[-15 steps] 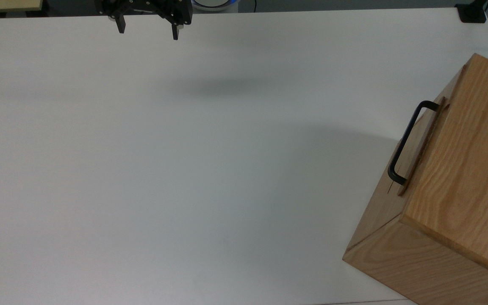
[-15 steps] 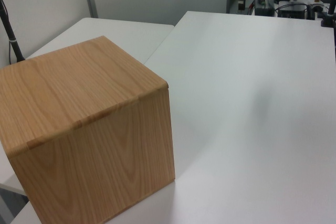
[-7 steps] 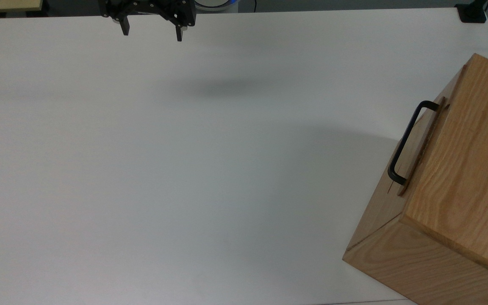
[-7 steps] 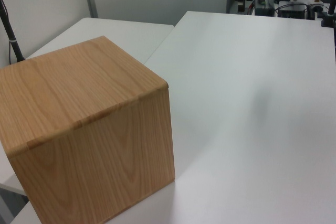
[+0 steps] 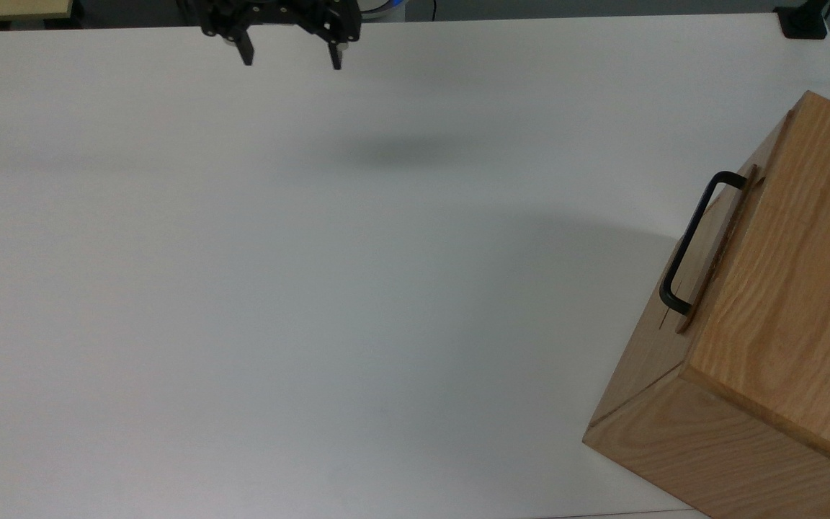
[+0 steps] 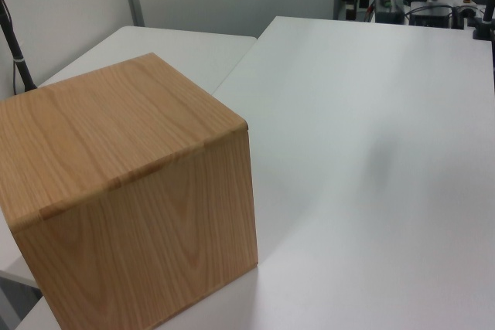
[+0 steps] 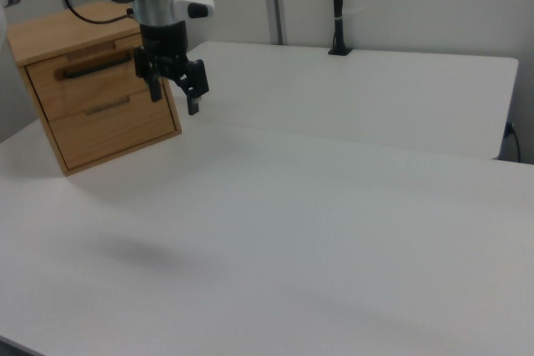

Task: Open the drawer by sliding it
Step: 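Move the open gripper toward the black drawer handle, then lower the gripper onto the black handle and close on it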

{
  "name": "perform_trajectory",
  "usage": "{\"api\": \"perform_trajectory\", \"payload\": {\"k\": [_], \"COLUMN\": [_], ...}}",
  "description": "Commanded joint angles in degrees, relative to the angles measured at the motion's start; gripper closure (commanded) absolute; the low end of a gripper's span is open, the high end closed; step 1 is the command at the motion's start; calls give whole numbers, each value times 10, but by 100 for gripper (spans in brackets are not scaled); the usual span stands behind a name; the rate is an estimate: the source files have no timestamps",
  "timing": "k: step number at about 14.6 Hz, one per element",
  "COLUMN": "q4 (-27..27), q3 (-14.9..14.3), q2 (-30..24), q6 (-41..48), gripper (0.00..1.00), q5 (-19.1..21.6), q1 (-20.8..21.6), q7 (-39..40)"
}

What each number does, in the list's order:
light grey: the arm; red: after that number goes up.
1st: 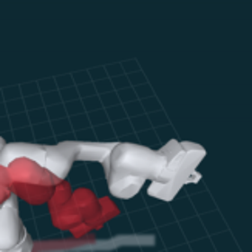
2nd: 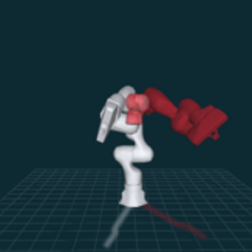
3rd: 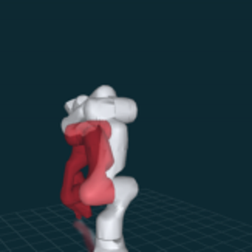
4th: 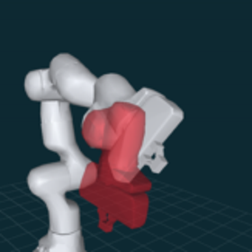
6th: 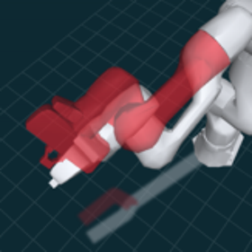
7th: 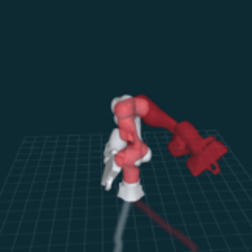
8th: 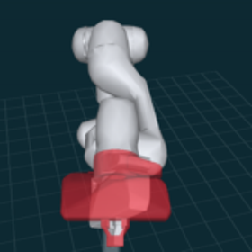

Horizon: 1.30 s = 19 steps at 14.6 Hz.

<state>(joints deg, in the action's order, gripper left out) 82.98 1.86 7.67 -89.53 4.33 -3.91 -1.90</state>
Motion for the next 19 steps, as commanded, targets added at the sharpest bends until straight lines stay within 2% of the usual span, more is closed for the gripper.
{"api": "perform_trajectory", "payload": {"k": [1, 3, 5, 8, 11, 14, 16, 19], "q4": [0, 0, 2, 0, -2, -40, -65, -78], "q3": [1, 1, 2, 1, -3, -6, -7, -7], "q2": [-4, -2, 1, 43, 58, 95, 121, 154], "q6": [2, -9, -88, -184, -225, -242, -250, -339], "gripper": [0, 0, 0, 0, 0, 0, 0, 0], "q5": [107, 175, 223, 241, 245, 245, 244, 242], "q1": [9, 10, 32, 85, 129, 168, 185, 218], "q7": [-52, -93, -208, -270, -271, -278, -315, -369]}}
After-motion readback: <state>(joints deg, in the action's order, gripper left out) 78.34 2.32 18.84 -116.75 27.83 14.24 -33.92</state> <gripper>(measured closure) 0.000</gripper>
